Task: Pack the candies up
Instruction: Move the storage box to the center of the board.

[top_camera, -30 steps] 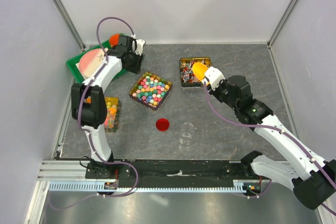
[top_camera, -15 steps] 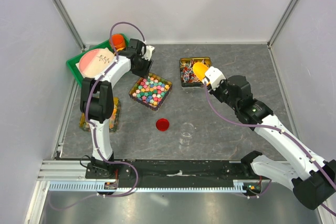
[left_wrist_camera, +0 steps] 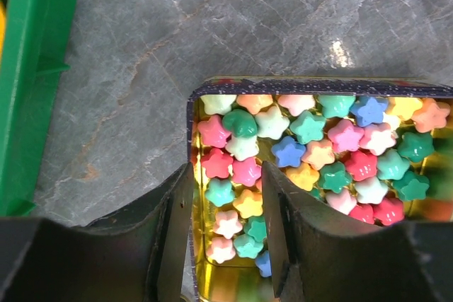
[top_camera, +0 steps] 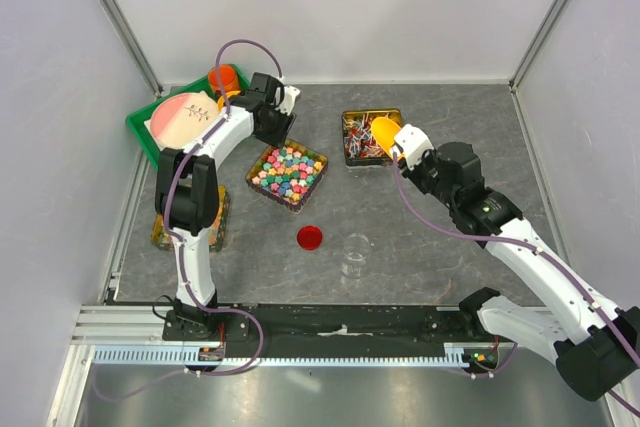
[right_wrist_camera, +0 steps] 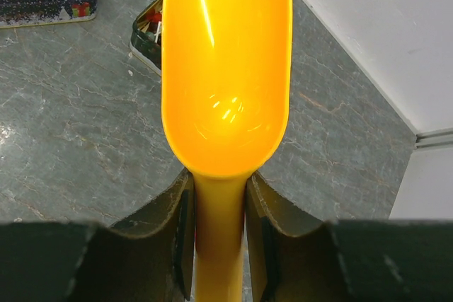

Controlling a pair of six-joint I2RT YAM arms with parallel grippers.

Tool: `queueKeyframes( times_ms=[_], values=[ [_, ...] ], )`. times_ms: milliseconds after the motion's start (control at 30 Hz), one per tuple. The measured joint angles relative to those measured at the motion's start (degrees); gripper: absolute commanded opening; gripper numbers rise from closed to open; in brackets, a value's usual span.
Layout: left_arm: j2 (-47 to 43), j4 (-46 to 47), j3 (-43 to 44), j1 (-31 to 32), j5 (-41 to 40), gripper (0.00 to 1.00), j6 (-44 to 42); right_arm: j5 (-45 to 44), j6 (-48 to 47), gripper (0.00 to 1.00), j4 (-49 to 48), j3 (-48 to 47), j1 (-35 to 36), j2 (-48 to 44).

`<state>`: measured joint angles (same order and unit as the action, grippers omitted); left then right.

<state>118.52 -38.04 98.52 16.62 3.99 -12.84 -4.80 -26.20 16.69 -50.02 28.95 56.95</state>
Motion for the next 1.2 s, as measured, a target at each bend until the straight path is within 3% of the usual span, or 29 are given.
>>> queueKeyframes(
  times_ms=[433, 867, 1200],
  values=[
    [2.6, 2.9, 0.0, 0.0, -5.3, 0.47, -2.3, 0.0, 0.0, 0.00, -0.1, 0.1, -0.3, 0.3],
    [5.9, 4.3, 1.0, 0.0, -7.7, 0.33, -2.7, 0.0, -0.1, 0.00, -0.4, 0.7, -0.3, 1.4],
    [6.3, 5.4, 1.1, 0.0, -8.4, 0.28, -3.0, 0.0, -0.2, 0.00, -0.4, 0.8, -0.3, 2.3]
  ],
)
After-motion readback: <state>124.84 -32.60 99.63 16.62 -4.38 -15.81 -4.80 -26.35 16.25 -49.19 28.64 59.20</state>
